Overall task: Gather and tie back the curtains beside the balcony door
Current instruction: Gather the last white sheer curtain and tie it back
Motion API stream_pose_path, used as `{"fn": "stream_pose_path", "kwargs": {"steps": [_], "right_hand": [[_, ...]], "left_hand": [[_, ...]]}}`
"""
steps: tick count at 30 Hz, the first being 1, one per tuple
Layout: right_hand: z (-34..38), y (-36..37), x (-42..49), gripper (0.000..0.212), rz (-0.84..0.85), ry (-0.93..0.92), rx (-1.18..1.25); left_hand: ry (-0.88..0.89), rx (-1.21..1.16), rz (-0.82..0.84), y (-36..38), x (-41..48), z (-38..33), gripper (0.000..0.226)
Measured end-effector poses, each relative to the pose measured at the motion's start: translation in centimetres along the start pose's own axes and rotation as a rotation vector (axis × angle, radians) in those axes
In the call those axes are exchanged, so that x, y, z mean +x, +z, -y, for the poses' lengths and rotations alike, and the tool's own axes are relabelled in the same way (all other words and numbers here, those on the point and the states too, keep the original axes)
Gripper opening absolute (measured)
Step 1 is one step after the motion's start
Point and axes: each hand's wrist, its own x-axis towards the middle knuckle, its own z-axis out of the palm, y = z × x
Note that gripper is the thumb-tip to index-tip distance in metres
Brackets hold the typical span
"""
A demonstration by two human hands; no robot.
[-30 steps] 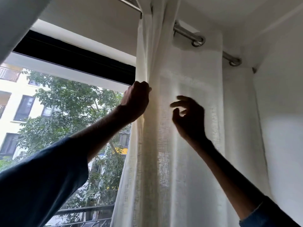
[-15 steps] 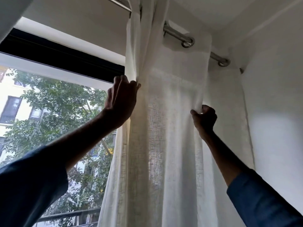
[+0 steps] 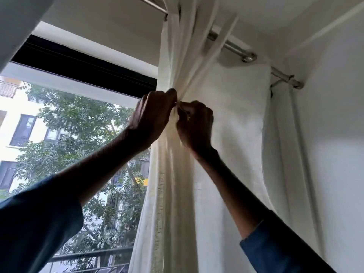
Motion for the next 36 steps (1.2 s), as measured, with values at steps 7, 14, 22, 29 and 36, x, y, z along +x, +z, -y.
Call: {"fn": "stream_pose_path", "kwargs": {"steps": [7,14,22,29,36], "right_hand": [[1.5,0.6,-0.9,0.034,-0.003,-0.019,-0.006],[0.8,-0.8,-1.6,0.039,-0.017,0.003,-0.087],[0.3,-2.4,-1.5,0.024,0.045,0.015,-0.121],[0.6,-3.5,-1.4,0.03,0.017,0.068,-0.074],[1.7,-3.3,-1.8,0.019,-0.004,0.06,-0.101]], "left_hand": [[-0.178,-0.092,0.034,-0.3,0.5,2.6,0.023],[-0.131,-0.069,0.123,0.5,1.2,1.6,0.021],[-0.06,0.038,0.228,0.3,1.7,-0.9,0.019],[-0.007,0.188,0.28,-0.2,1.3,-2.0,0.024],[-0.034,-0.028,0.277,-0.8,2.4,-2.3,0.024]]}}
